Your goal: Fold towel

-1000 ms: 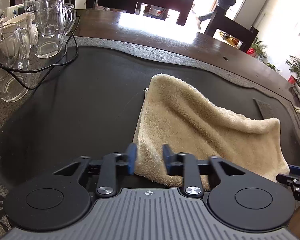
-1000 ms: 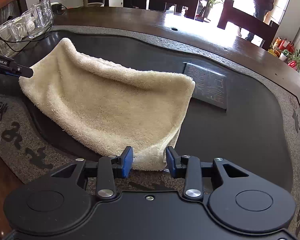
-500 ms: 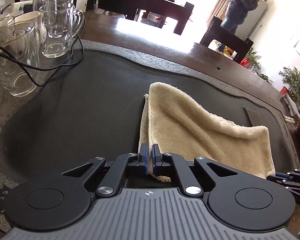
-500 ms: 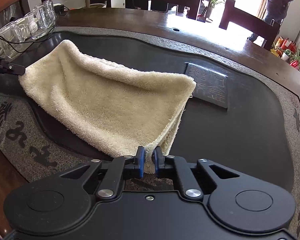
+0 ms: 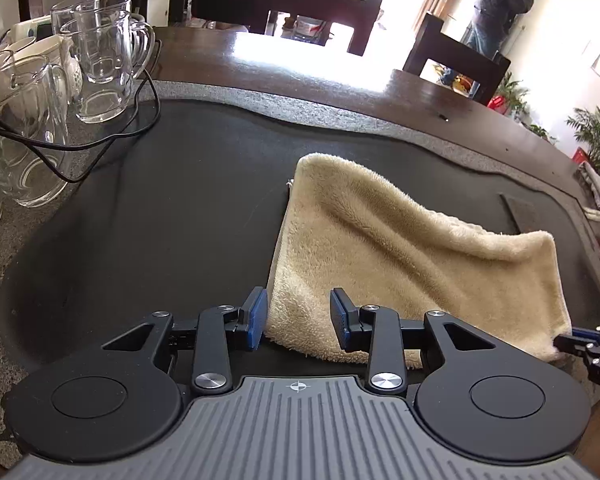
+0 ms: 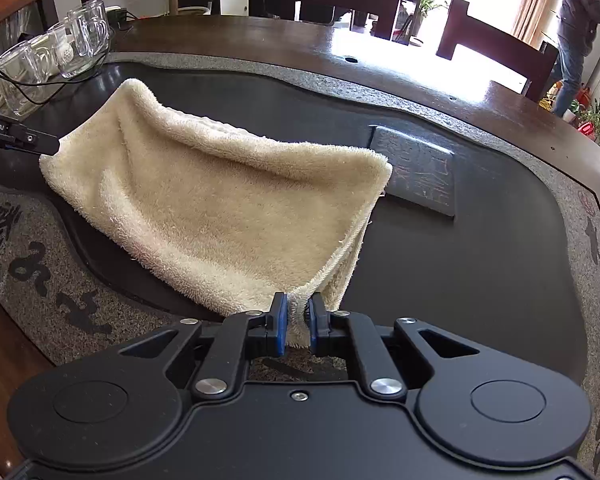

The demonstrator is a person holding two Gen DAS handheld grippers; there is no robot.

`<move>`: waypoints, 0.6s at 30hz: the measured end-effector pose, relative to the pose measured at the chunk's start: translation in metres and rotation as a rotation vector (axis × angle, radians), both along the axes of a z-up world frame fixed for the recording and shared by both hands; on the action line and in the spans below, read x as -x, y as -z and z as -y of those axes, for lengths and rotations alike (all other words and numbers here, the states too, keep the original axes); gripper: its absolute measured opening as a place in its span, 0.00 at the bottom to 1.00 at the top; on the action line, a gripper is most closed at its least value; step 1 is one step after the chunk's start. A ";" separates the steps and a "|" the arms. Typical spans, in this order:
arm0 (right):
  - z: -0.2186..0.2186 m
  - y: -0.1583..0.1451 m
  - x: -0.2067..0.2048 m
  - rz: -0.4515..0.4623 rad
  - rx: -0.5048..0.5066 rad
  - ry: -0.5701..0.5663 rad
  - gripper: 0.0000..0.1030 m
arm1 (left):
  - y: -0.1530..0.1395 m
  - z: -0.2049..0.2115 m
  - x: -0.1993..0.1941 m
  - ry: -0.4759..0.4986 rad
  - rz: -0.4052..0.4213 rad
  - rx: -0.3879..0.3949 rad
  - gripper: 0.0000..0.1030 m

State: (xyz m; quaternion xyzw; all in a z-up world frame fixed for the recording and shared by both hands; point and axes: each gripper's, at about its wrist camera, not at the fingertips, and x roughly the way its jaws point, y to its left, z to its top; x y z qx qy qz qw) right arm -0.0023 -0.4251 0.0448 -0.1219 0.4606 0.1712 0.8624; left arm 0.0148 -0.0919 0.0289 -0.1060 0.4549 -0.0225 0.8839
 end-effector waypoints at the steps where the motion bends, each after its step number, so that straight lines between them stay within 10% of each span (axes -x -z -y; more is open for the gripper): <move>1: 0.000 0.000 0.000 0.000 0.000 -0.002 0.11 | 0.000 0.000 0.001 0.007 -0.002 -0.006 0.20; 10: 0.006 -0.006 0.004 -0.009 -0.013 -0.012 0.13 | -0.011 -0.016 0.013 -0.004 -0.006 0.028 0.01; 18: 0.006 -0.010 0.002 0.018 0.018 -0.011 0.46 | -0.020 0.008 0.015 0.095 0.013 0.007 0.04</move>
